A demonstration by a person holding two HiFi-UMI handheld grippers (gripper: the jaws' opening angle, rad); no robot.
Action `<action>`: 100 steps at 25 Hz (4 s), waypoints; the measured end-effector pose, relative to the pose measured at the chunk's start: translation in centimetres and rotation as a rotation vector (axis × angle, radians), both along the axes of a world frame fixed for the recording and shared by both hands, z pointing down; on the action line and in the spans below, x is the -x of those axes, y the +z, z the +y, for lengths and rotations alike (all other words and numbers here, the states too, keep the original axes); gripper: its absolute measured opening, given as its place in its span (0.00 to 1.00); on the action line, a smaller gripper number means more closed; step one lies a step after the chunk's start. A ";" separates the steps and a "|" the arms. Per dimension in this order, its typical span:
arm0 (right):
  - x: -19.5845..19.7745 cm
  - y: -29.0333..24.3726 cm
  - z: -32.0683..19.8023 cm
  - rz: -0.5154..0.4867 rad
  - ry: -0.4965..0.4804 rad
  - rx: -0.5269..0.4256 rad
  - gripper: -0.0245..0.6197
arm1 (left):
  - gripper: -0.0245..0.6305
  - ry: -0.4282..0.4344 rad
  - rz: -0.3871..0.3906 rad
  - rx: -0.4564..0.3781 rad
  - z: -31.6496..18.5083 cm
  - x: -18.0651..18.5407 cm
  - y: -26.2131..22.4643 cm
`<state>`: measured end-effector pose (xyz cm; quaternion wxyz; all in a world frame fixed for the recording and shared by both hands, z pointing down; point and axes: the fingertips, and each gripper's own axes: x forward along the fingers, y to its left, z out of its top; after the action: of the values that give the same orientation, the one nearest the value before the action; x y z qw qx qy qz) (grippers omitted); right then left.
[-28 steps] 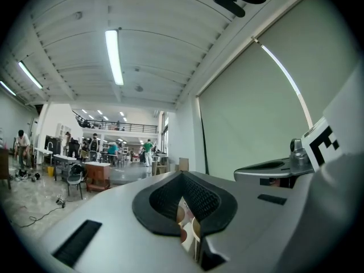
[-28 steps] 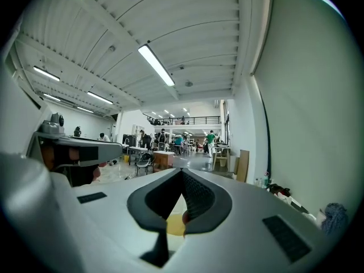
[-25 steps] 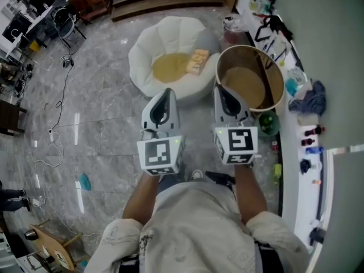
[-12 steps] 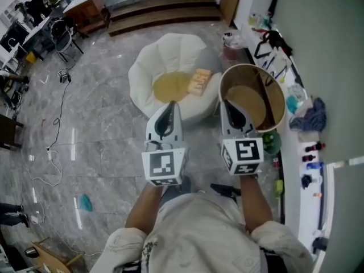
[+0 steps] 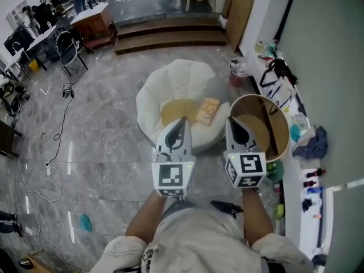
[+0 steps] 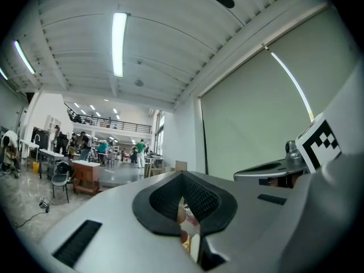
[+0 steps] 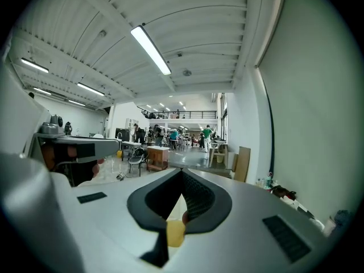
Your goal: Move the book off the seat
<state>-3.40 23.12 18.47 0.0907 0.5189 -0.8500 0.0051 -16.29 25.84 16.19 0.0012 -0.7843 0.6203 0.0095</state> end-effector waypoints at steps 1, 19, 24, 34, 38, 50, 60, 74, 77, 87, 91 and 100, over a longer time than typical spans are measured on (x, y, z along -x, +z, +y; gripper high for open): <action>0.5 0.0 -0.5 0.000 0.005 0.005 0.03 | 0.04 0.006 -0.002 0.000 -0.6 0.6 -0.1; 2.3 3.1 -9.4 -0.025 0.056 0.035 0.03 | 0.04 0.044 0.002 0.042 -9.7 3.0 3.0; 0.6 3.2 -14.4 -0.054 0.069 0.039 0.03 | 0.04 0.040 0.013 0.039 -14.6 1.6 2.9; -4.3 4.0 -24.8 -0.093 0.061 0.063 0.03 | 0.04 0.003 0.014 0.054 -25.1 -3.2 3.3; -5.8 4.3 -27.9 -0.104 0.048 0.074 0.03 | 0.04 -0.014 0.005 0.068 -28.4 -4.6 3.8; -5.5 7.0 -31.9 -0.079 0.067 0.128 0.03 | 0.04 -0.005 0.006 0.105 -32.8 -4.1 6.4; -1.8 9.1 -34.7 -0.033 0.163 0.167 0.03 | 0.04 0.079 0.015 0.129 -37.0 -0.2 8.6; 1.2 17.0 -36.6 0.021 0.271 0.284 0.03 | 0.04 0.197 0.002 0.214 -40.3 2.2 16.6; 0.5 19.3 -36.9 0.024 0.288 0.314 0.03 | 0.04 0.209 0.001 0.239 -40.7 1.6 18.8; -1.5 29.5 -39.0 0.064 0.280 0.404 0.03 | 0.04 0.212 -0.017 0.303 -42.6 -1.7 28.1; -2.5 34.1 -39.9 0.065 0.276 0.459 0.03 | 0.04 0.219 -0.028 0.336 -43.4 -3.6 32.0; -5.1 46.3 -42.8 0.050 0.299 0.598 0.04 | 0.04 0.225 -0.050 0.340 -46.3 -6.7 41.7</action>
<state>1.67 -19.67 64.78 0.2583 0.5883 -0.7227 0.2549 -9.63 -20.44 57.86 -0.1168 -0.8375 0.5214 -0.1148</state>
